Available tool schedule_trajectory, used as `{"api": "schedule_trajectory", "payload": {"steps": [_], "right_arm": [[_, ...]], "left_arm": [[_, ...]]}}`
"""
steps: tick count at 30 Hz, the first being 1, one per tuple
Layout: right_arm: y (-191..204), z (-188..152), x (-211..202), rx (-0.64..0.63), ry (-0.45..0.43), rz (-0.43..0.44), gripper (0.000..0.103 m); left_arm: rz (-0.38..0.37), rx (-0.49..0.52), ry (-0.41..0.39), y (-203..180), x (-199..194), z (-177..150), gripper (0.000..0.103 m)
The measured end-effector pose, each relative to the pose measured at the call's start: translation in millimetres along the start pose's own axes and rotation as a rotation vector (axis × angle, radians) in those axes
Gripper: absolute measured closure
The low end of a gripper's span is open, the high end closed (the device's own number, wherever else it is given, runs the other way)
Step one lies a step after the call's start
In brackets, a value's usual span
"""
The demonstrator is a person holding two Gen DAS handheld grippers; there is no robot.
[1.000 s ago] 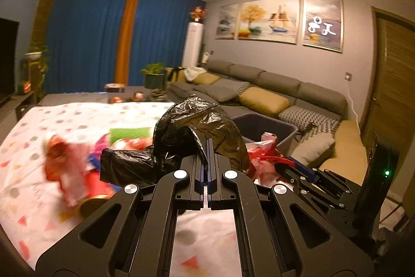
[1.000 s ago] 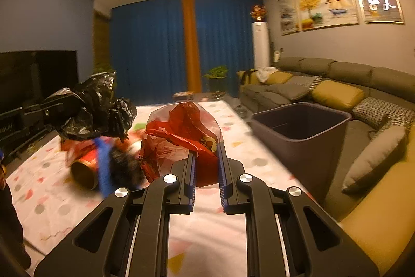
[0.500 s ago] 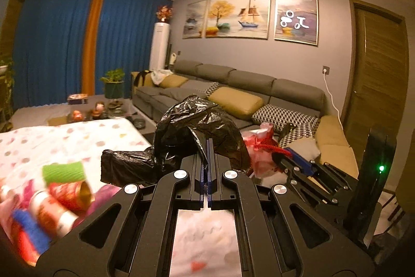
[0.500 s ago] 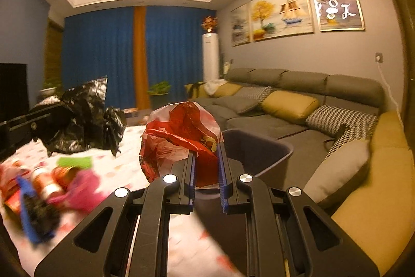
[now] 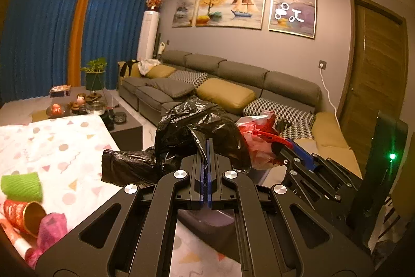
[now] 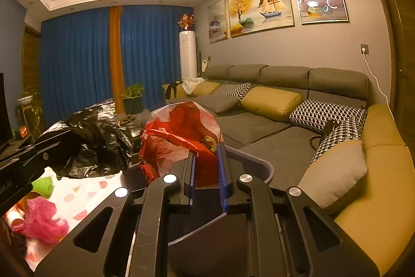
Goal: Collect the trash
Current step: 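Carry both bags to the grey bin and release them inside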
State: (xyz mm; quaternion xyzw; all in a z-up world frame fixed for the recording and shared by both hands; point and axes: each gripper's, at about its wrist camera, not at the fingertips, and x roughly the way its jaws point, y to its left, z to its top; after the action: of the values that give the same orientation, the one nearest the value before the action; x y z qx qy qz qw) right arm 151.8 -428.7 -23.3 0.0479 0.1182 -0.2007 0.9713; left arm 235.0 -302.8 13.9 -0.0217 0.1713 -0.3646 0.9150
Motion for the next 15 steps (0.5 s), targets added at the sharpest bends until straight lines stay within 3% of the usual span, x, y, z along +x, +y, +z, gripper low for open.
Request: {"api": "schedule_trajectory", "payload": {"steps": [15], "right_arm": [[1.4,-1.4,35.6,0.022,0.043,-0.003,0.087]], "left_arm": [[-0.013,-0.034,0.07,10.1,45.5,-10.5,0.103]]}}
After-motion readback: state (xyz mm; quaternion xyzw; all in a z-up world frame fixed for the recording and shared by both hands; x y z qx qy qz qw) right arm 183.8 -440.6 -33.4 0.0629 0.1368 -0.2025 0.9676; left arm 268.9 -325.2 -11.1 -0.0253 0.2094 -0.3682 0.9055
